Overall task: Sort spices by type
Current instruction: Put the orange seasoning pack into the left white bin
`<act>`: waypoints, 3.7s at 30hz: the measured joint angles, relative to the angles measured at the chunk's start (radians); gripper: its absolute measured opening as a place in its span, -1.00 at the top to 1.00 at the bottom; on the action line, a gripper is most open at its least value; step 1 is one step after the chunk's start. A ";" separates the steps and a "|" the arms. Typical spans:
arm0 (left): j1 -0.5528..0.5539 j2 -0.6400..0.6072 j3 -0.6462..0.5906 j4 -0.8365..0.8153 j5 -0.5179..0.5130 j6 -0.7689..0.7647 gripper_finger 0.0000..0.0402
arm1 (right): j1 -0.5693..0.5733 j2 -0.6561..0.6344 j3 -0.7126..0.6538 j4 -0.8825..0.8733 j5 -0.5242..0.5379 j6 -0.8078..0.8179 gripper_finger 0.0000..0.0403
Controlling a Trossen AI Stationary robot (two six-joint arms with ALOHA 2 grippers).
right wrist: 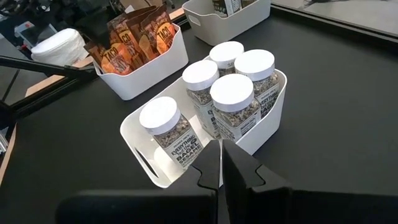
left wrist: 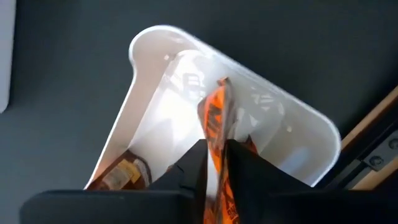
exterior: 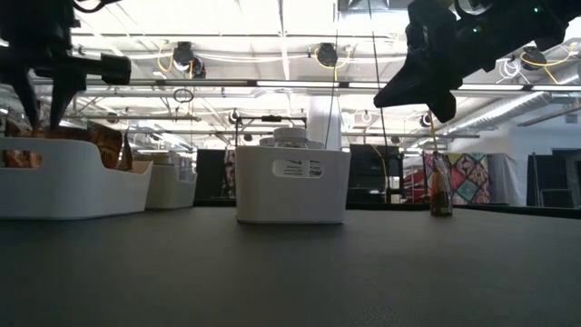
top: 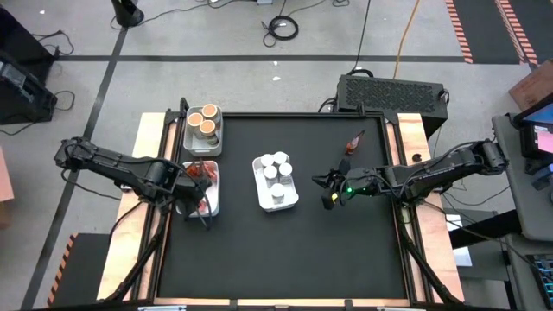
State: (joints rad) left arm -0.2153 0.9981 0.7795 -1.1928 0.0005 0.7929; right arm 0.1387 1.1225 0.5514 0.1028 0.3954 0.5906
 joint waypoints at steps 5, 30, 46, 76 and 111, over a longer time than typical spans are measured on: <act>0.000 0.000 0.000 0.004 -0.059 -0.092 0.48 | 0.000 0.000 0.000 -0.001 0.000 -0.015 1.00; 0.106 0.046 0.460 0.388 -0.080 -0.397 0.27 | 0.002 0.000 0.000 -0.018 -0.005 -0.034 1.00; 0.561 0.806 0.668 1.218 0.325 -0.837 0.27 | 0.087 -0.043 0.000 -0.286 0.026 0.001 1.00; 0.475 1.698 1.580 1.387 -0.067 -0.864 0.27 | 0.118 -0.603 0.000 -1.040 0.104 0.298 1.00; 0.463 1.742 1.577 1.366 -0.160 -0.840 0.51 | 0.119 -0.610 0.000 -1.005 0.097 0.258 1.00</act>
State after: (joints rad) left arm 0.2475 2.7399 2.3562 0.1736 -0.1596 -0.0476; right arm 0.2573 0.5121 0.5518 -0.9020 0.4919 0.8482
